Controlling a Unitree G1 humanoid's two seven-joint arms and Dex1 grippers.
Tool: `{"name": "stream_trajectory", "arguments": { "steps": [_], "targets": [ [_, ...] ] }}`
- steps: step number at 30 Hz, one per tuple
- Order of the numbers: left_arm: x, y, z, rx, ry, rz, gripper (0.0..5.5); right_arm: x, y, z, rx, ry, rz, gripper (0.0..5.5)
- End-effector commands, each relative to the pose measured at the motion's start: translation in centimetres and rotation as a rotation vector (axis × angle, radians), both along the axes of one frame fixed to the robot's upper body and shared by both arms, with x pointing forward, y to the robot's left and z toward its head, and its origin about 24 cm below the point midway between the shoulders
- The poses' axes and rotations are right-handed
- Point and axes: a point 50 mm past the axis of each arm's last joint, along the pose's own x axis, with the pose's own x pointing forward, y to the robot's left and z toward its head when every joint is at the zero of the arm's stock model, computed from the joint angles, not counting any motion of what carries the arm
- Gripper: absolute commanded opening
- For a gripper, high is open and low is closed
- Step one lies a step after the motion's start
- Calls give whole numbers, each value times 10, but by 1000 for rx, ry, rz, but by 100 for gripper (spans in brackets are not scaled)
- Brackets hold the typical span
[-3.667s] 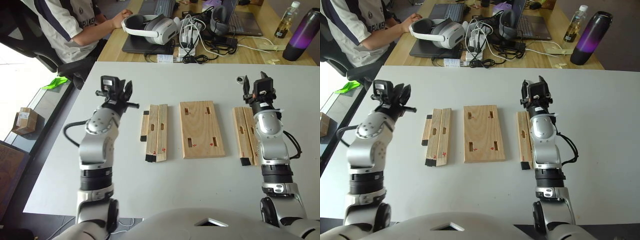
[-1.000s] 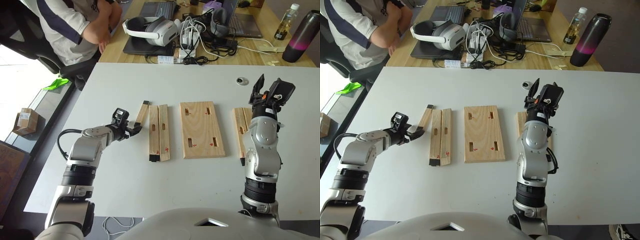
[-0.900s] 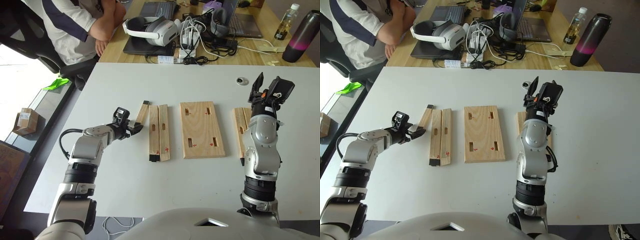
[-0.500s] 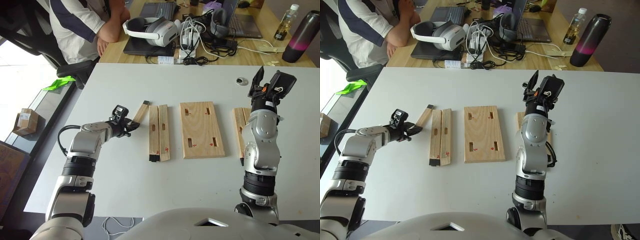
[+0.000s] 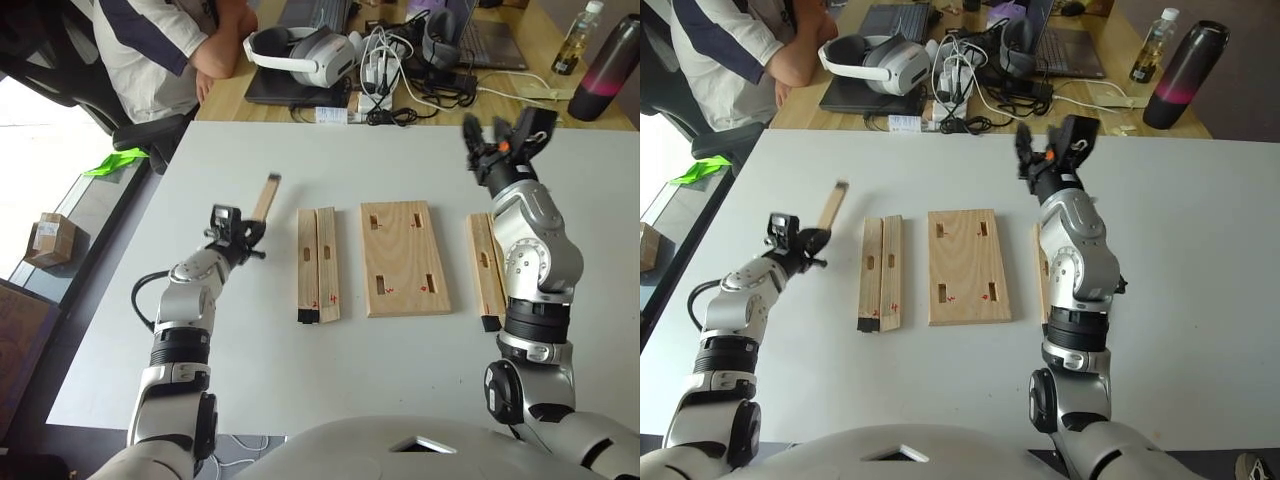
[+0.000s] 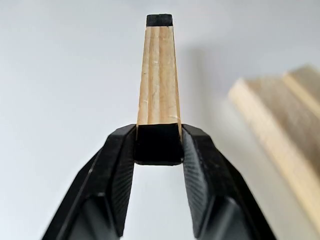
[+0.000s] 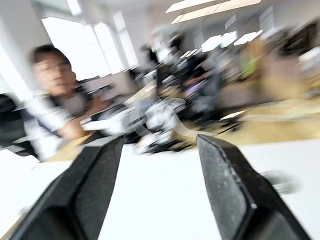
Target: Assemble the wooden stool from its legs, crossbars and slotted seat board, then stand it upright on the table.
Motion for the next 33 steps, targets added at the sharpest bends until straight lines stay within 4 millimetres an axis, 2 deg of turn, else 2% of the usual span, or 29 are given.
{"name": "stream_trajectory", "arguments": {
  "steps": [1, 4, 6, 8, 11, 13, 20, 23, 27, 33],
  "targets": [
    [11, -31, 57, 80, -363, -95, 129, -9, 21, 27, 201, 6, 371, 339],
    [5, -60, 75, 124, -524, -230, 129, -12, 24, 51, 339, -27, 537, 391],
    [-1, -71, 82, 137, -600, -296, 129, -13, 22, 64, 422, -46, 602, 424],
    [-5, -81, 86, 174, -661, -370, 129, -24, 23, 75, 473, -79, 733, 449],
    [-7, -97, 98, 190, -741, -448, 129, -32, 23, 79, 476, -81, 802, 507],
    [-11, -106, 105, 199, -784, -501, 129, -33, 23, 81, 481, -83, 813, 526],
    [-26, -123, 116, 224, -867, -589, 129, -26, 21, 82, 486, -89, 764, 526],
    [-32, -128, 111, 217, -844, -634, 129, -21, 19, 85, 491, -112, 720, 477],
    [-36, -131, 102, 209, -810, -664, 129, -22, 20, 89, 484, -135, 758, 416],
    [-36, -131, 98, 208, -797, -665, 129, -22, 21, 93, 474, -149, 769, 329]
  ]
}}
